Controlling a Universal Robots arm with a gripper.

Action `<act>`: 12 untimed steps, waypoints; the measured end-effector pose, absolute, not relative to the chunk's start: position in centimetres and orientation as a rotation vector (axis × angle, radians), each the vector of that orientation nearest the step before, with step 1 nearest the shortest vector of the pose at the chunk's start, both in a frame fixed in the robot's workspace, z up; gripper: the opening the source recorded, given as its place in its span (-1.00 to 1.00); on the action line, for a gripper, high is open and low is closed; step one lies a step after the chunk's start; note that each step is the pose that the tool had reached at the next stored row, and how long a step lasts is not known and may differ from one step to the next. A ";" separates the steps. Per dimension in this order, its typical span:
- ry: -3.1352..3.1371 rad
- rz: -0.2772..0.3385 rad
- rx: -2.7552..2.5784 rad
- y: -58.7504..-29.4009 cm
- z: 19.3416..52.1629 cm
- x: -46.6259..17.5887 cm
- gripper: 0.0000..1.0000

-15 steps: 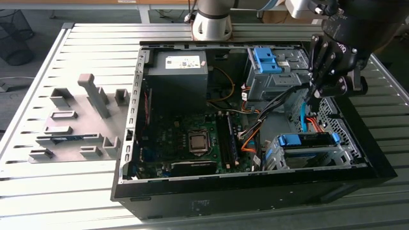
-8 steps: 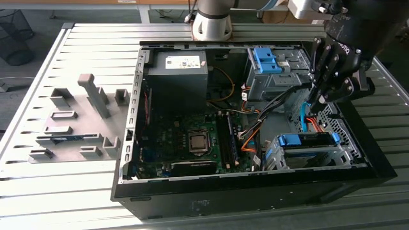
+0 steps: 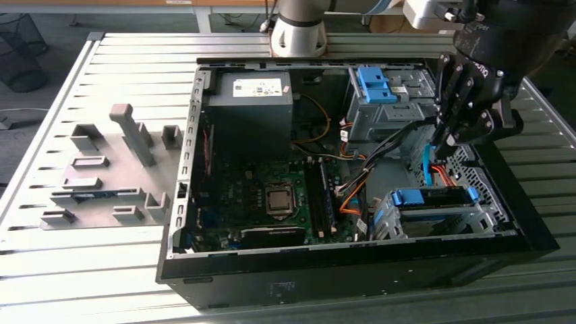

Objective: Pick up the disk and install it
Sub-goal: 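Insert the second disk wire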

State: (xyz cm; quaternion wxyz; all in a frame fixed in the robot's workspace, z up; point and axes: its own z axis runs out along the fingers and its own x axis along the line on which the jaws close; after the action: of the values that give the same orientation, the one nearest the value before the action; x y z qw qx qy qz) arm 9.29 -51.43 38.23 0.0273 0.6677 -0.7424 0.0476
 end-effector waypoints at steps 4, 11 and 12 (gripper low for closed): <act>-2.293 0.146 2.062 -51.4 38.0 9.3 -0.52; -2.295 0.141 2.064 -51.3 38.1 9.3 -0.52; -2.295 0.141 2.064 -51.3 38.3 9.3 -0.52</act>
State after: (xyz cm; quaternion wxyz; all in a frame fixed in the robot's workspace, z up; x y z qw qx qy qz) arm 9.29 -51.27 38.26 0.0256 0.6678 -0.7425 0.0457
